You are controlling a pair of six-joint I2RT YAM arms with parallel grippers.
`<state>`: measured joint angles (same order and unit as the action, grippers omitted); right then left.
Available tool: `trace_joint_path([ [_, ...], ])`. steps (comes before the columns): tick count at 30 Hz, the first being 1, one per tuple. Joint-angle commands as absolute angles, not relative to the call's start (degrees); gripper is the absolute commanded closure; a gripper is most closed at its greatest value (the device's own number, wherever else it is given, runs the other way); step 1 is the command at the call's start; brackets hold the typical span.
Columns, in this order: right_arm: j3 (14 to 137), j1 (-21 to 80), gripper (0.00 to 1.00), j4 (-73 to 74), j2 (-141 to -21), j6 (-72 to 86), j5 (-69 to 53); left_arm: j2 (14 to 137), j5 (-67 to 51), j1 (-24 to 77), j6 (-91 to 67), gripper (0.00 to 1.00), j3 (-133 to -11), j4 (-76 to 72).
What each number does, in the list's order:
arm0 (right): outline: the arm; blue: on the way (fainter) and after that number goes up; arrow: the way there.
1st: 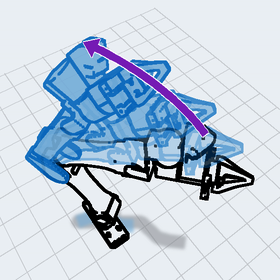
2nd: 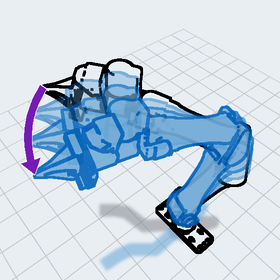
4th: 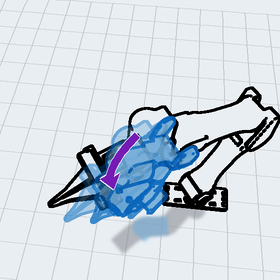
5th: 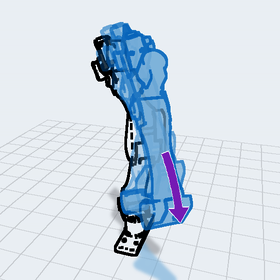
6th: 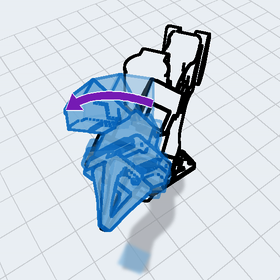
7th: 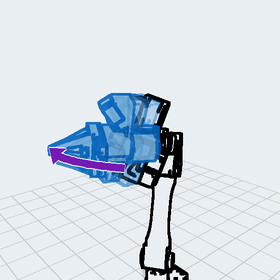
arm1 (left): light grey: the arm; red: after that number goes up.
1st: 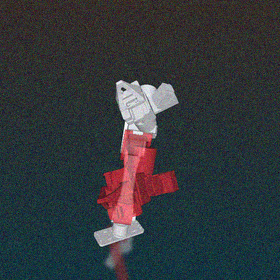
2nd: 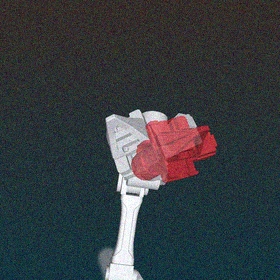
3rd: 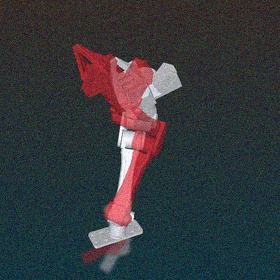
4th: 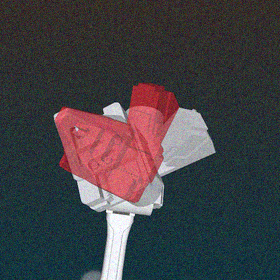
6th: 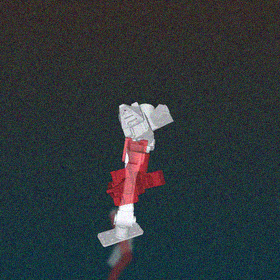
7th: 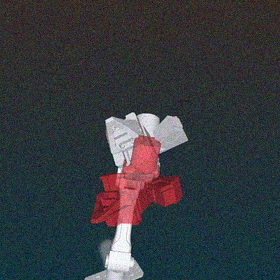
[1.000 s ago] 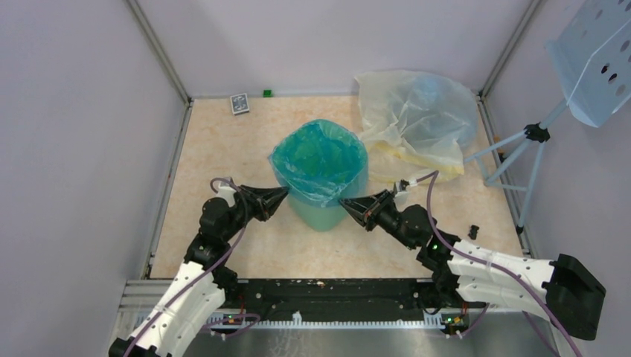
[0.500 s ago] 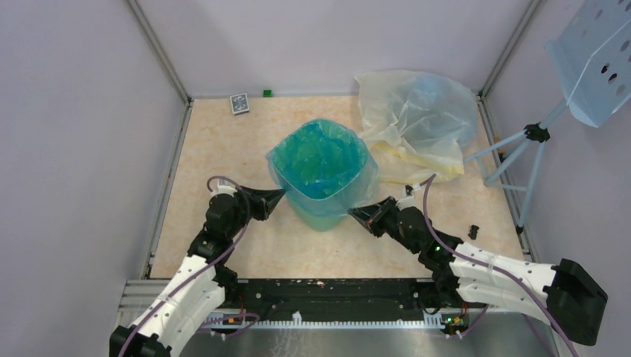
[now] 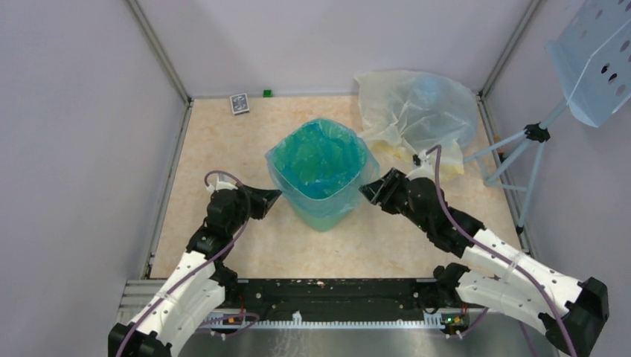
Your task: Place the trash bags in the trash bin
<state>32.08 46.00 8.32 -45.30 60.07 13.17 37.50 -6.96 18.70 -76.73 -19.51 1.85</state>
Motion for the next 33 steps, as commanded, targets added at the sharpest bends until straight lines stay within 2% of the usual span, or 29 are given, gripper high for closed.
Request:
trace_joint_path([
  [1, 44.9, 45.4, 0.47, 23.2, -46.5, 42.1, 17.5, 36.7, -5.0, 18.8, -73.7, 1.0, -22.9, 2.1],
  [4, 49.9, 45.4, 0.5, 24.2, -45.4, 33.4, 17.2, 37.0, -5.1, 18.8, -73.1, 1.0, -23.4, 2.5],
  [7, 59.2, 45.4, 0.61, 27.6, -48.7, 25.1, 14.9, 37.5, -5.5, 18.8, -72.0, 1.0, -24.3, 3.2],
  [11, 72.8, 45.4, 1.0, 32.5, -58.3, 16.0, 7.2, 38.4, -5.9, 18.8, -70.8, 1.0, -24.9, 4.3],
  [15, 85.9, 45.4, 1.0, 40.5, -70.8, 10.8, -1.9, 38.6, -6.5, 18.8, -69.8, 1.0, -24.9, 4.1],
  [18, 91.3, 46.6, 1.0, 44.2, -78.2, 9.7, -4.7, 38.9, -6.8, 18.8, -68.1, 1.0, -25.4, 4.6],
  [25, 100.2, 52.9, 1.0, 53.3, -92.7, 10.3, 1.8, 40.3, -7.6, 18.8, -65.1, 1.0, -26.2, 5.0],
  [33, 101.6, 53.0, 1.0, 58.3, -102.2, 13.0, 2.9, 41.3, -8.0, 18.8, -61.6, 1.0, -27.8, 6.2],
])
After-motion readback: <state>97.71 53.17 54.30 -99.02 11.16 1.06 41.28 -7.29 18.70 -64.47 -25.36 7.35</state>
